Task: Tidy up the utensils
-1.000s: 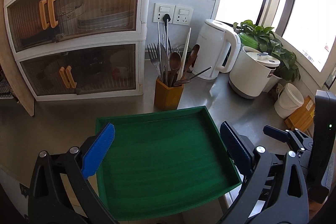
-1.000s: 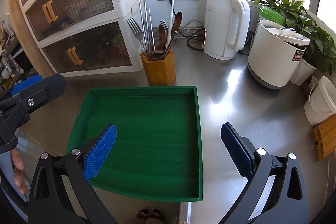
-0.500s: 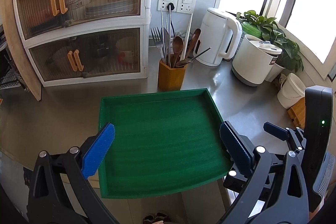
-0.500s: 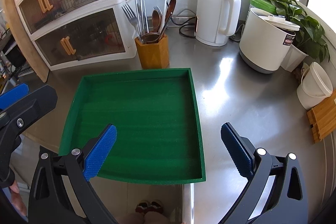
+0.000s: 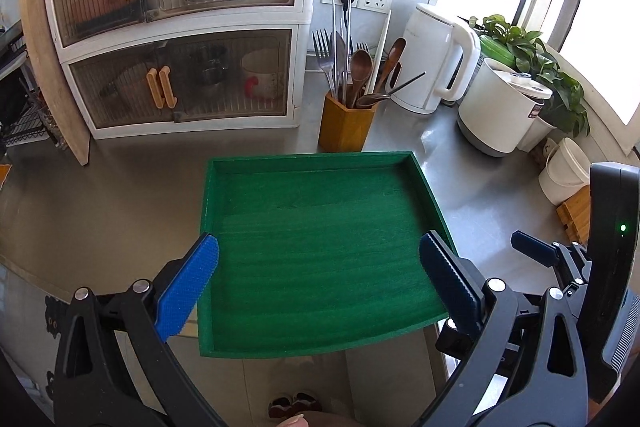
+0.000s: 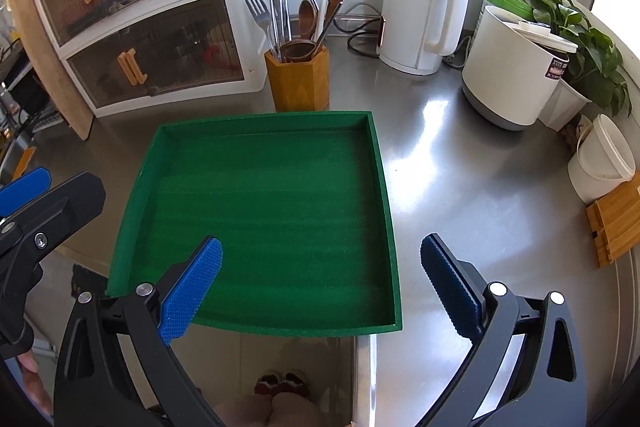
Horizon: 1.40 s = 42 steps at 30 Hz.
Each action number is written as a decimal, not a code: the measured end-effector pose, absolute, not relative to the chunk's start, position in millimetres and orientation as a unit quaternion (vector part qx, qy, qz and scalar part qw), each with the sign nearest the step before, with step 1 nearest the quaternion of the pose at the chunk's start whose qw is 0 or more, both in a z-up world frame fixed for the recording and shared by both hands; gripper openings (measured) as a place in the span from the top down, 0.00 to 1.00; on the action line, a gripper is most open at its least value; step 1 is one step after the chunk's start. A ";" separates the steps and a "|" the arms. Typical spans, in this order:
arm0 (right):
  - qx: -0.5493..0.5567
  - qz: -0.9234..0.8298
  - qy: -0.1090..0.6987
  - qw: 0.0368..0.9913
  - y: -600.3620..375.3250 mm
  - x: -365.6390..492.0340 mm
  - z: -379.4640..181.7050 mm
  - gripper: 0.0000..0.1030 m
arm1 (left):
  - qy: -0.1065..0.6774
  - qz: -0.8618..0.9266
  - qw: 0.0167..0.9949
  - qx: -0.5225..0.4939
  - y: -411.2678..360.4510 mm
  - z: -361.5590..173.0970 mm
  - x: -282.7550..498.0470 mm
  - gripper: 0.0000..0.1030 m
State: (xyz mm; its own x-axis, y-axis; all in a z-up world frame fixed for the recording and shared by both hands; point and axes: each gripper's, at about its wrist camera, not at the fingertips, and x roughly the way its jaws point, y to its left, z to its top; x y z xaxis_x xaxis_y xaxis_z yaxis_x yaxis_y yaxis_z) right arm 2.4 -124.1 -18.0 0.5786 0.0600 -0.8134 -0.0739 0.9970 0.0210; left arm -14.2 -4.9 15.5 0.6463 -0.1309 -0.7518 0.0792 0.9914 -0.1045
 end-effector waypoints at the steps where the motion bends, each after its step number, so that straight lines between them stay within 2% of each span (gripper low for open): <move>1: -0.009 0.038 0.457 0.888 -123.4 1.7 -18.1 0.03 | 0.416 -0.057 0.907 -0.031 -4.2 15.6 -15.1 0.08; 42: 0.002 0.046 0.446 0.894 -120.9 -3.9 -11.7 0.03 | 0.404 -0.054 0.912 -0.036 -4.0 27.6 -26.2 0.08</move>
